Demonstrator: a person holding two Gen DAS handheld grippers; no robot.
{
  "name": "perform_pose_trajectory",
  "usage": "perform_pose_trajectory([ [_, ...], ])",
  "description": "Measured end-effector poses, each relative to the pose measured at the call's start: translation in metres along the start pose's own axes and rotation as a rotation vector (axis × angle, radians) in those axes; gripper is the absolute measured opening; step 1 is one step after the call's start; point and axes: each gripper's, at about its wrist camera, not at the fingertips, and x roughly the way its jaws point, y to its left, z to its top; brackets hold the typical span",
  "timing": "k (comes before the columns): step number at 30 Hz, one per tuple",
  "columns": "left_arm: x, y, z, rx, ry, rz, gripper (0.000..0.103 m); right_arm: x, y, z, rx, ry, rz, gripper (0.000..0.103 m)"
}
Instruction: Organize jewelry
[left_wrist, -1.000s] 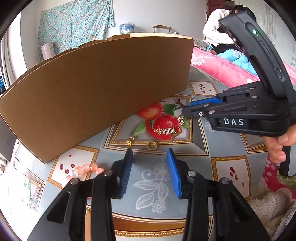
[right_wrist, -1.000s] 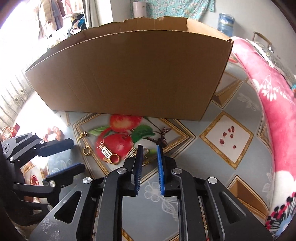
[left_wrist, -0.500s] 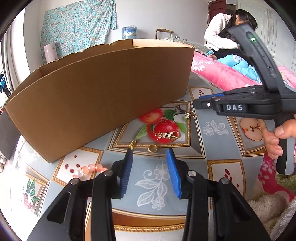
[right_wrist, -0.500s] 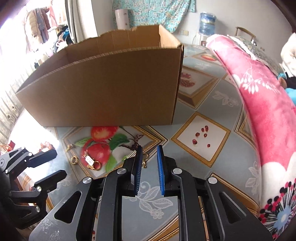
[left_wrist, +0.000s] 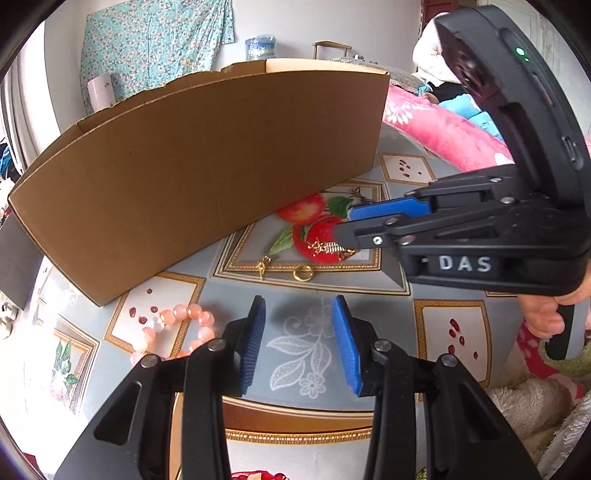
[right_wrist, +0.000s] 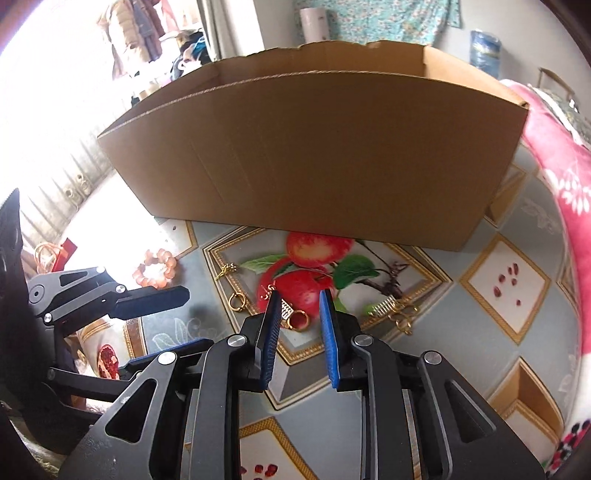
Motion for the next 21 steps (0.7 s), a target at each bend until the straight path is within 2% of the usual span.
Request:
perform_pose_trajectory([
  [5,0.001,0.006,-0.003,-0.023,-0.001,-0.006,0.037,0.013,0.033,0.007,-0.072,0.021,0.009,0.02],
  [6,0.001,0.007,-0.003,-0.024,-0.002,-0.005,0.037,0.016,0.036,0.008,-0.088,0.021,-0.002,0.018],
  [8,0.001,0.009,-0.002,-0.025,-0.004,-0.008,0.037,0.019,0.04,0.011,-0.111,0.017,-0.027,0.008],
  [12,0.002,0.008,-0.002,-0.018,-0.004,-0.006,0.037,0.027,0.036,0.018,-0.064,0.0,-0.011,0.004],
  [17,0.002,0.007,-0.003,-0.019,-0.008,-0.002,0.036,0.029,0.019,0.023,0.036,-0.013,-0.038,0.003],
  [21,0.003,0.008,-0.003,-0.018,-0.012,-0.006,0.037,0.02,0.004,0.023,0.131,-0.064,-0.051,0.003],
])
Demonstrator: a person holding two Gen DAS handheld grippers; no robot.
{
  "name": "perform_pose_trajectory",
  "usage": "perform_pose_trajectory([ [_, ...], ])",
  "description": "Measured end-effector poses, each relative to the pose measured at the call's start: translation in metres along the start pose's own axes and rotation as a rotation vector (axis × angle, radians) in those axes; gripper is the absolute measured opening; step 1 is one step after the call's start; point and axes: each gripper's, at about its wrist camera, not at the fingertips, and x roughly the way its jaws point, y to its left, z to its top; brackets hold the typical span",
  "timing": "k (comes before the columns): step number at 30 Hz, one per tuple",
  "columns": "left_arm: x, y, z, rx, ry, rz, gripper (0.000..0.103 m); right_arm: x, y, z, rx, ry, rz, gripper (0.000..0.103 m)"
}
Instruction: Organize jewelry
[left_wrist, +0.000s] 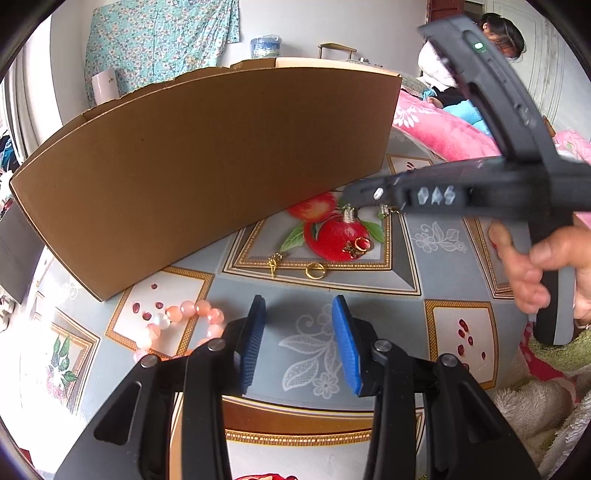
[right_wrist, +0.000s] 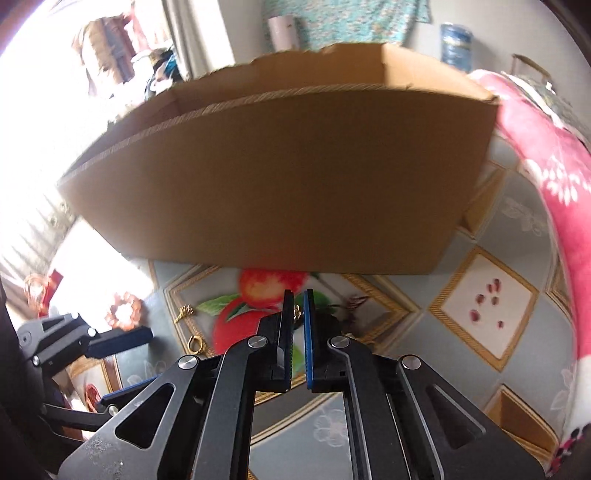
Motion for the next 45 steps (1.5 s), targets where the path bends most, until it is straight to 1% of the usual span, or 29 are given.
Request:
perform_pose_trajectory([
  [3,0.0,0.001,-0.001,0.0,-0.004,-0.005,0.036,-0.014,-0.008,0.001,0.036,-0.056,0.026,0.003],
  [5,0.0,0.002,-0.001,0.0,-0.008,-0.008,0.036,-0.019,-0.009,0.001,0.044,-0.068,0.035,0.004],
  [9,0.0,0.002,-0.001,0.0,-0.012,-0.015,0.037,-0.022,-0.01,-0.001,0.056,-0.062,0.024,0.006],
  [10,0.0,0.003,-0.001,-0.002,-0.013,-0.018,0.036,-0.015,-0.004,-0.004,0.059,-0.06,0.03,0.008],
  [12,0.0,0.004,-0.002,-0.005,-0.018,-0.023,0.037,-0.015,-0.003,-0.005,0.054,-0.035,0.069,0.011],
  [13,0.0,0.004,-0.002,-0.005,-0.019,-0.024,0.037,-0.021,-0.004,-0.005,0.044,-0.023,0.079,0.014],
  [14,0.0,0.005,-0.001,-0.005,-0.02,-0.026,0.037,-0.02,0.002,-0.006,0.021,-0.01,0.082,0.017],
  [17,-0.001,0.006,-0.002,-0.01,-0.026,-0.035,0.037,-0.011,0.019,-0.01,-0.057,0.02,0.053,0.017],
  [21,-0.002,0.008,-0.003,-0.013,-0.033,-0.045,0.037,-0.001,0.034,-0.017,-0.12,0.063,0.012,0.016],
  [23,-0.004,0.009,-0.005,-0.01,-0.037,-0.044,0.036,0.001,0.039,-0.022,-0.152,0.068,-0.018,0.015],
  [25,-0.006,0.011,-0.007,-0.009,-0.038,-0.042,0.036,0.0,0.043,-0.026,-0.172,0.075,-0.029,0.012],
  [30,-0.007,0.012,-0.008,-0.015,-0.04,-0.04,0.036,-0.004,0.045,-0.037,-0.143,0.085,-0.046,0.012],
  [34,-0.008,0.011,-0.008,-0.01,-0.04,-0.034,0.036,-0.007,0.04,-0.041,-0.097,0.089,-0.048,0.012],
  [38,-0.007,0.009,-0.007,-0.003,-0.036,-0.027,0.036,-0.012,0.035,-0.043,-0.071,0.054,-0.024,0.013],
  [42,-0.005,0.006,-0.006,0.003,-0.034,-0.015,0.036,-0.005,0.04,-0.036,-0.09,0.038,-0.015,0.013],
  [45,-0.004,0.005,-0.005,0.007,-0.029,-0.009,0.036,0.006,0.044,-0.03,-0.116,0.058,-0.022,0.013],
])
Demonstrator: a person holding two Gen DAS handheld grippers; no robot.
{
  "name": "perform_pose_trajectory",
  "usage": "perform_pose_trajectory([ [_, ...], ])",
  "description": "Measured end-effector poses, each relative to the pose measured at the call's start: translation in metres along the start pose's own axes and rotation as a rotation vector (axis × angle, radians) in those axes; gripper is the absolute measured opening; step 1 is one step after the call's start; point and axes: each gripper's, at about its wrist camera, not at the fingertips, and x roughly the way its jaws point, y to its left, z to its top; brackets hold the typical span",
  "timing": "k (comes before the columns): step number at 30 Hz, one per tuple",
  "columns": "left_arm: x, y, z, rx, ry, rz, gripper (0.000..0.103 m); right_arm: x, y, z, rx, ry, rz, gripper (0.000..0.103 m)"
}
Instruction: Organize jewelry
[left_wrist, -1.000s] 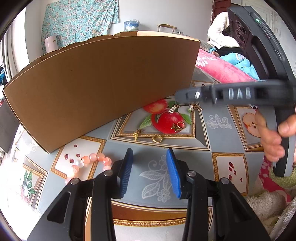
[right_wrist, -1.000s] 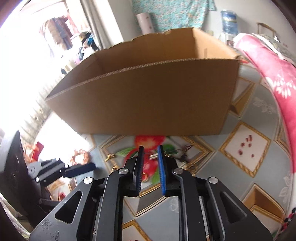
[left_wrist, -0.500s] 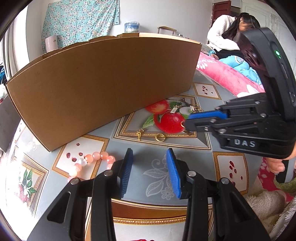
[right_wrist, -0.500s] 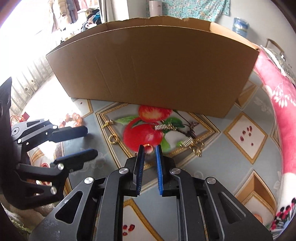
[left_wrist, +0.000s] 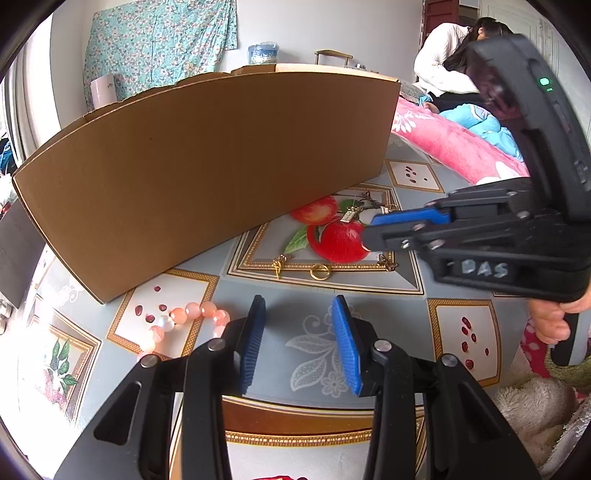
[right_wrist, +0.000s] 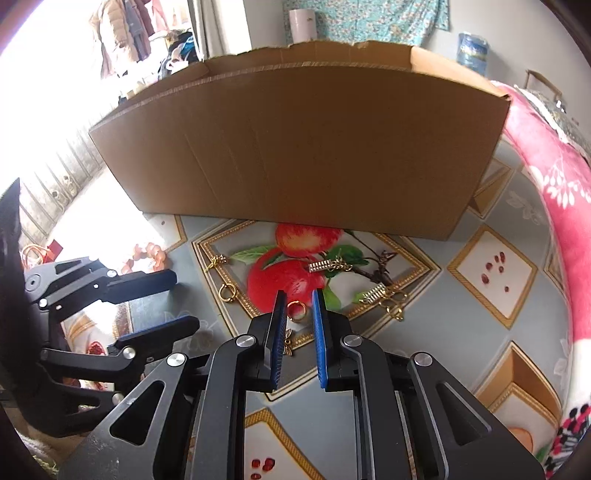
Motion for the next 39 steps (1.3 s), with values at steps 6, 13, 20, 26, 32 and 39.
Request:
perform_pose_trajectory([
  [6,-0.008,-0.001,-0.001,0.023,0.022,0.014,0.037,0.007,0.023,0.004,-0.052,-0.009,-0.037,0.009],
  [13,-0.012,0.001,0.016,-0.012,0.044,-0.008,0.037,0.005,0.019,-0.011,0.021,-0.017,-0.033,0.008],
  [20,0.019,-0.005,0.031,0.001,0.094,-0.019,0.036,0.005,0.014,-0.017,0.061,-0.034,-0.006,0.008],
  [26,0.024,-0.008,0.031,0.053,0.09,-0.007,0.023,-0.008,-0.005,-0.023,0.07,-0.052,0.017,0.008],
  [32,0.028,-0.012,0.033,0.096,0.081,-0.001,0.018,-0.008,-0.016,-0.028,0.074,-0.062,0.043,0.008],
  [39,0.032,-0.016,0.036,0.122,0.069,-0.008,0.013,-0.009,-0.019,-0.03,0.072,-0.067,0.048,0.009],
])
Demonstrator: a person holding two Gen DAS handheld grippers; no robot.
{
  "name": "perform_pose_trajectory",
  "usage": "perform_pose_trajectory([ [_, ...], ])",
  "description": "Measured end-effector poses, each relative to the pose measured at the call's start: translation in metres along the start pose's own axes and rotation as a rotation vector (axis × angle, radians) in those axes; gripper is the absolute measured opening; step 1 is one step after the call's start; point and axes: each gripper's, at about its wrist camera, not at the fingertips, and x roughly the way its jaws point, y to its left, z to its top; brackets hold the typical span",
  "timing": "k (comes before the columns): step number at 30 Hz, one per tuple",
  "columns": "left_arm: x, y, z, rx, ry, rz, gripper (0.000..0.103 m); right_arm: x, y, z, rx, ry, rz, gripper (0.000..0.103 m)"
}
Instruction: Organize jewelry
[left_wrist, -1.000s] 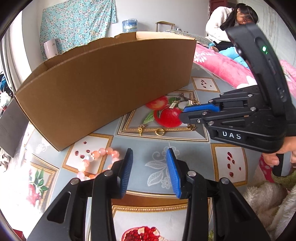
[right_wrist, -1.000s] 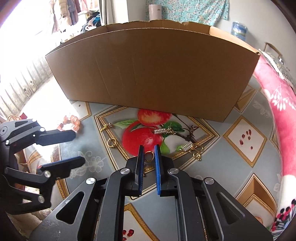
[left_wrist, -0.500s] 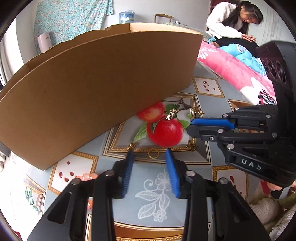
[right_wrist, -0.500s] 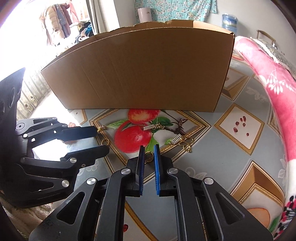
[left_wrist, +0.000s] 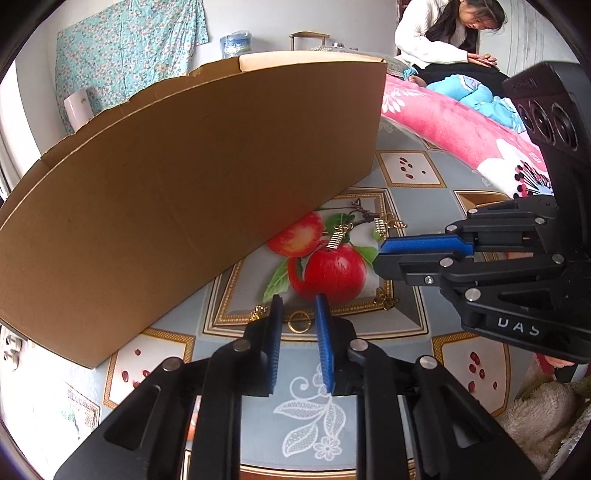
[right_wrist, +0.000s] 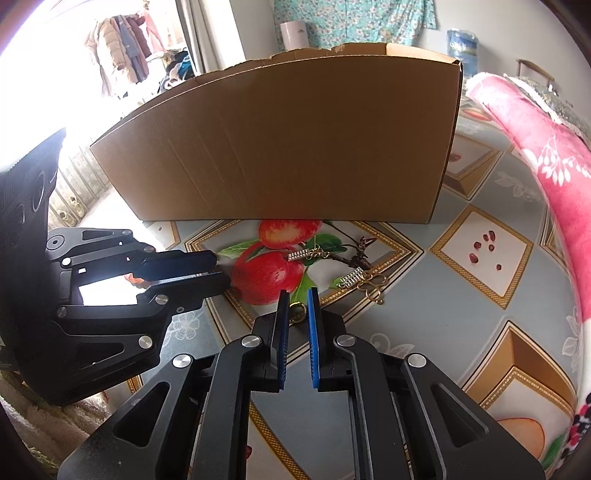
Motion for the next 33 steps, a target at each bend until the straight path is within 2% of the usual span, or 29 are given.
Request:
perform_pose_trajectory([
  [3,-0.002,-0.003,-0.003,0.017,-0.002,0.005,0.012,-0.013,0.003,0.001,-0.002,-0.007,-0.002,0.025],
  [12,-0.009,-0.004,-0.011,-0.003,-0.002,-0.011,0.012,-0.014,0.005,0.001,-0.016,0.018,-0.035,0.027],
  [16,-0.011,-0.004,-0.014,-0.008,-0.009,-0.016,0.012,-0.009,0.01,0.005,-0.03,0.033,-0.046,0.023],
  [21,-0.013,-0.003,-0.017,-0.012,-0.018,-0.02,0.012,-0.002,0.023,0.008,-0.087,0.06,-0.104,0.02],
  [27,-0.014,0.001,-0.021,-0.022,-0.038,-0.044,0.012,0.002,0.03,0.013,-0.089,0.097,-0.118,0.015],
  [29,-0.014,0.001,-0.022,-0.023,-0.043,-0.047,0.012,0.004,0.035,0.013,-0.107,0.102,-0.124,0.01],
  [33,-0.016,0.001,-0.024,-0.02,-0.056,-0.043,0.012,0.005,0.04,0.014,-0.101,0.101,-0.129,0.008],
])
